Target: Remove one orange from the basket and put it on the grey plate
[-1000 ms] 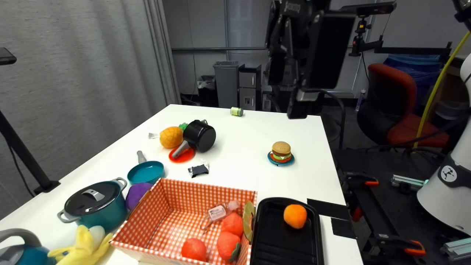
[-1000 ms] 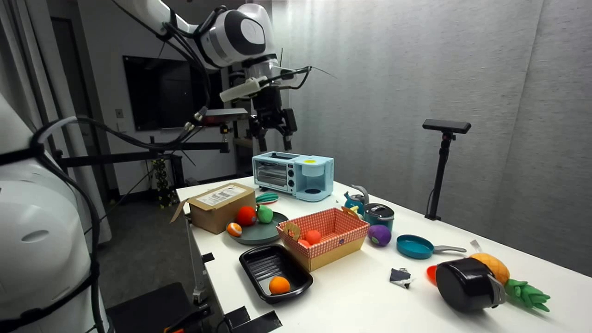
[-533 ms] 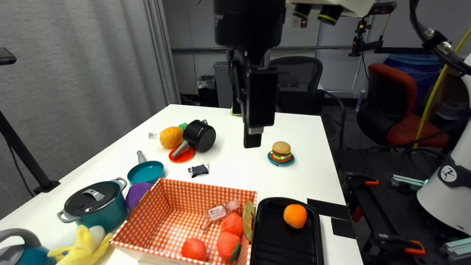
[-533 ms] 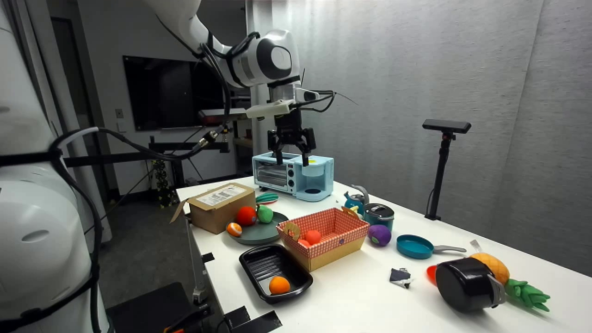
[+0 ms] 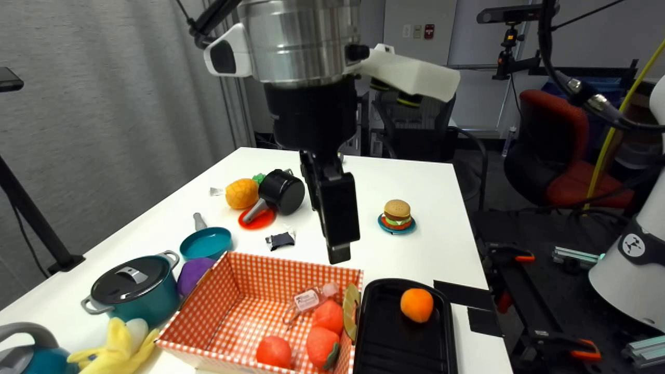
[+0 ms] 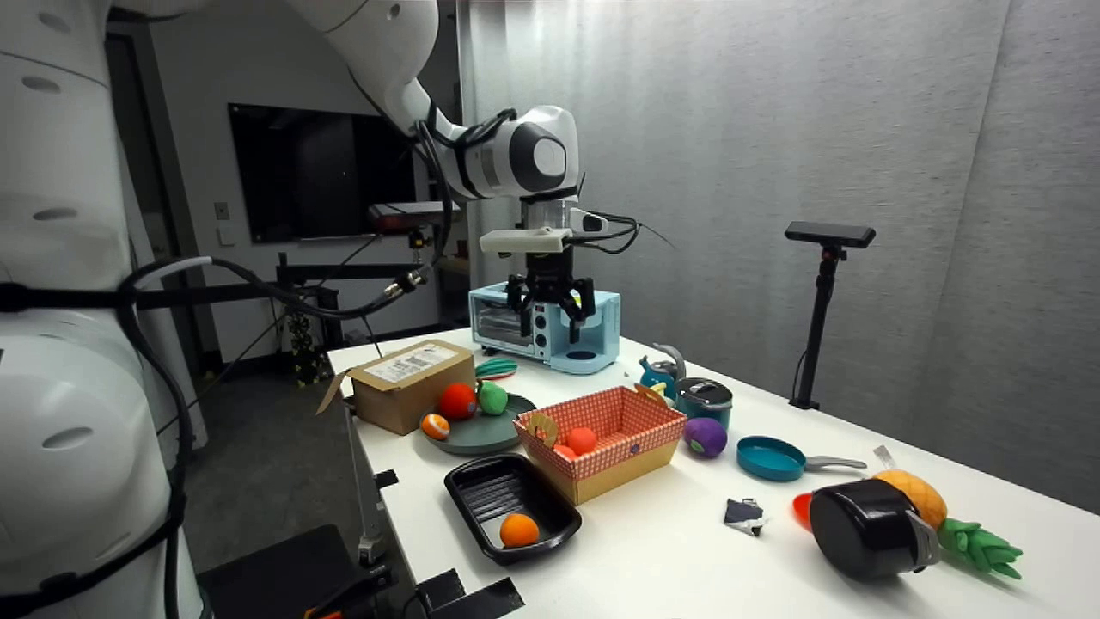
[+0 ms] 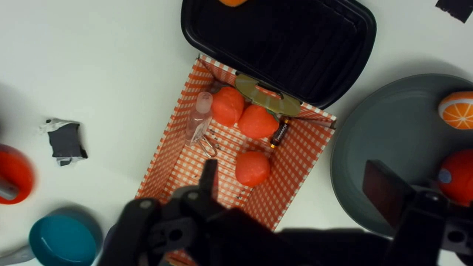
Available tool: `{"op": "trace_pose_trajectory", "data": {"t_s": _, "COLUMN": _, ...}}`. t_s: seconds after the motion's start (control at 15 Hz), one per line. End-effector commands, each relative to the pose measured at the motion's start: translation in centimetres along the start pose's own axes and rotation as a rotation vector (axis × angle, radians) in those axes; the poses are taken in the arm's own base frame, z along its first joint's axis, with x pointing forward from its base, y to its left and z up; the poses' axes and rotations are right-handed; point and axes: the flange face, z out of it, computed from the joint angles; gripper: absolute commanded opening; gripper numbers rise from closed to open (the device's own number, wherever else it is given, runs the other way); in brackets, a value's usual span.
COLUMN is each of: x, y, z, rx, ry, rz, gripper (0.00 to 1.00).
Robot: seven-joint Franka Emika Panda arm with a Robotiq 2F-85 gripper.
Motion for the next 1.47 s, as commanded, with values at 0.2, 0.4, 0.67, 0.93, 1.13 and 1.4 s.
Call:
{"op": "trace_pose_trajectory", "data": {"t_s": 0.2, "x": 1.7, "y": 0.5, "z": 4.0, "rx": 0.075, "ry": -0.041, "rz": -0.046, "gripper": 1.0}}
{"op": "trace_pose_trajectory", "data": {"t_s": 0.4, "x": 2.3, "y": 1.2, "z": 6.0, "rx": 0.101, "ry": -0.047, "rz": -0.069, "gripper": 1.0}}
{"op": "trace_pose_trajectory", "data": {"t_s": 0.67, "x": 3.5, "y": 2.5, "z": 8.7, "rx": 0.107, "ry": -0.038, "rz": -0.085, "gripper": 1.0}}
{"op": "trace_pose_trajectory", "data": {"t_s": 0.93, "x": 4.9, "y": 3.6, "z": 10.8, "rx": 0.119, "ry": -0.021, "rz": -0.079, "gripper": 1.0}}
{"op": "trace_pose_trajectory", "data": {"t_s": 1.13, "x": 5.8, "y": 4.0, "z": 12.3, "rx": 0.124, "ry": -0.013, "rz": -0.072, "gripper": 1.0}}
{"op": "trace_pose_trajectory", "data": {"t_s": 1.4, "x": 6.8, "y": 4.0, "z": 14.1, "rx": 0.13, "ry": -0.013, "rz": -0.077, "gripper": 1.0}}
